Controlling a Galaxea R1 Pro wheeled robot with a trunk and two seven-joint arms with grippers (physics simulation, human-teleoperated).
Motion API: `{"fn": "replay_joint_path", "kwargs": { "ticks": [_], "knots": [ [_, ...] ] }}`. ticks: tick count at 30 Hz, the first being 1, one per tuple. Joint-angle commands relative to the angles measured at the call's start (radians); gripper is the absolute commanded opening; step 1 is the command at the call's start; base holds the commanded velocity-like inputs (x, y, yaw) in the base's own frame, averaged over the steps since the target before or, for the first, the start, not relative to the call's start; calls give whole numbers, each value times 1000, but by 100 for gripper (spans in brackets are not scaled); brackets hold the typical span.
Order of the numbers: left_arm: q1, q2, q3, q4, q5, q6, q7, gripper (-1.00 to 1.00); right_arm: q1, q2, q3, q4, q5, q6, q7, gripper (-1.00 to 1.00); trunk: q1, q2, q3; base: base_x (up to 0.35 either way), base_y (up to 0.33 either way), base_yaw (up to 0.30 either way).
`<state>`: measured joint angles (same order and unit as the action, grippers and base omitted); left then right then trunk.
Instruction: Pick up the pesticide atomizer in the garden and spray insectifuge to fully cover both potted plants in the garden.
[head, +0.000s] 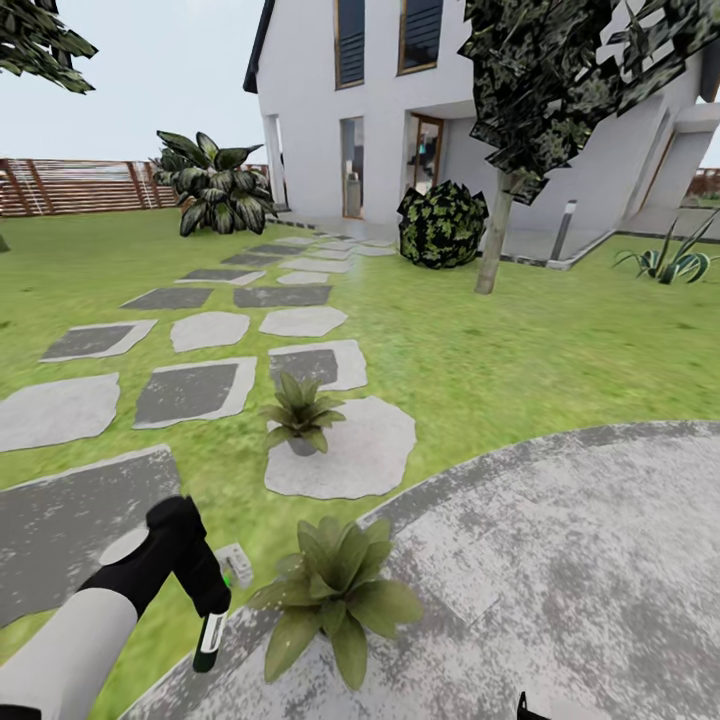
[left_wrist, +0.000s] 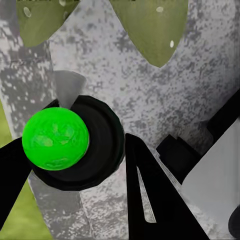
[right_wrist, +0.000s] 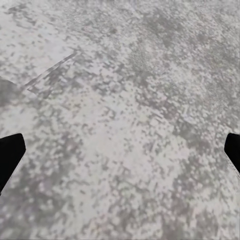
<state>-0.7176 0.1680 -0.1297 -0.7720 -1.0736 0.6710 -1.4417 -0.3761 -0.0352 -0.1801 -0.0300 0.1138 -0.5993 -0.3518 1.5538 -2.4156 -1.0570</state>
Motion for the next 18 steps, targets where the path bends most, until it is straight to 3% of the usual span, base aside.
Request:
{"fn": "replay_joint_path", "kwargs": {
  "ticks": [1,7,12,18],
  "knots": [
    [3,1,-4,-1,-5,10,-7,-100,0,0,-7,1,11,-2,-4,100,0,0,-2,245,-62,88],
    [9,2,-6,2,-5,9,-6,-100,-1,0,-7,1,10,-2,-4,100,0,0,-12,81,-16,67],
    [60,0,-11,-7,-6,8,-5,-100,-1,-1,-7,1,10,-2,-4,100,0,0,-15,4,-7,9],
    [64,-2,-11,-10,-6,11,-5,-100,-1,-2,-7,1,10,-2,-4,100,0,0,-20,-109,-213,0]
  ]
}}
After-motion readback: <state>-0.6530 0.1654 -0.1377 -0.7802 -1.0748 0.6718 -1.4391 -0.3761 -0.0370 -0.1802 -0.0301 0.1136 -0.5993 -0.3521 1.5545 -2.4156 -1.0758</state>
